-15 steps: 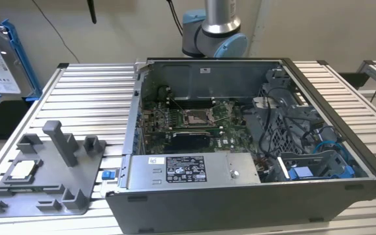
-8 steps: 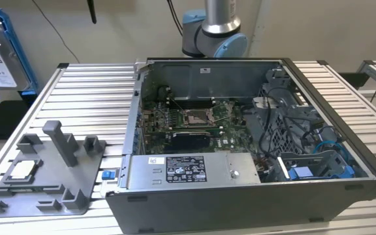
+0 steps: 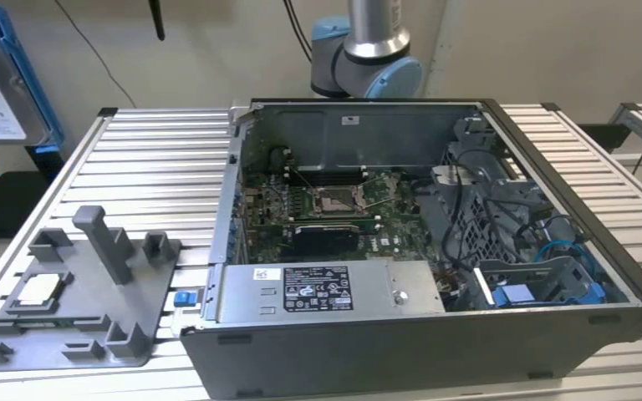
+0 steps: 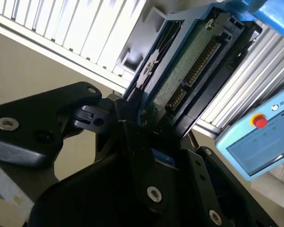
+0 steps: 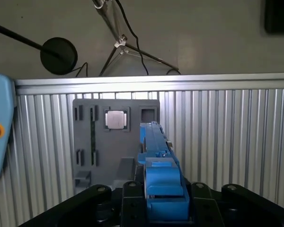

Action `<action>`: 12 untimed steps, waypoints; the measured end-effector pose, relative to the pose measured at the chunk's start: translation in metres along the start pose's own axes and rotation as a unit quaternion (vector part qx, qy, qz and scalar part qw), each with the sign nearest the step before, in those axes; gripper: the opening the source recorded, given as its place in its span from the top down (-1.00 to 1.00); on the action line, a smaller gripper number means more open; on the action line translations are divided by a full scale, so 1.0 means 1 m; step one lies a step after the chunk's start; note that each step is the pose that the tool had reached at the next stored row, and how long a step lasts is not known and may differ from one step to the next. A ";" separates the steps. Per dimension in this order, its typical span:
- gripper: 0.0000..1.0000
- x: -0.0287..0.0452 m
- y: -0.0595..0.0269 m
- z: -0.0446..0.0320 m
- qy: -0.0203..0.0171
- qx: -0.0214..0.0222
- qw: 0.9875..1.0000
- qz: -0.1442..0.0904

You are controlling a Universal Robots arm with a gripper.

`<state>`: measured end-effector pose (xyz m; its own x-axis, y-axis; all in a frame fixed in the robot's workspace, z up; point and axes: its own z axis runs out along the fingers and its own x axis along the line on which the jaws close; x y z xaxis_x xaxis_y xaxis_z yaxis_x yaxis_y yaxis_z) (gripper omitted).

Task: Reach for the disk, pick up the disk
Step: 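Pick up the disk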

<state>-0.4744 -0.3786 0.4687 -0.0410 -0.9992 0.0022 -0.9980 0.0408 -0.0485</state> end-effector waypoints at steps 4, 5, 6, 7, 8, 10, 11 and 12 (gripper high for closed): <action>1.00 0.0001 0.0018 -0.0027 -0.001 0.005 1.000 -0.001; 1.00 0.0001 0.0021 -0.0027 -0.002 0.005 1.000 -0.001; 1.00 0.0001 0.0020 -0.0027 -0.002 0.005 1.000 -0.001; 1.00 0.0001 0.0021 -0.0027 -0.002 0.005 1.000 -0.001; 1.00 0.0001 0.0021 -0.0029 -0.001 0.005 1.000 -0.001; 1.00 0.0001 0.0023 -0.0041 -0.001 0.005 1.000 -0.001; 1.00 0.0001 0.0022 -0.0052 -0.001 0.005 1.000 -0.001; 1.00 0.0001 0.0021 -0.0062 -0.001 0.005 1.000 -0.001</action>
<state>-0.4769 -0.3786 0.4747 -0.0388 -0.9992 -0.0006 -0.9975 0.0388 -0.0590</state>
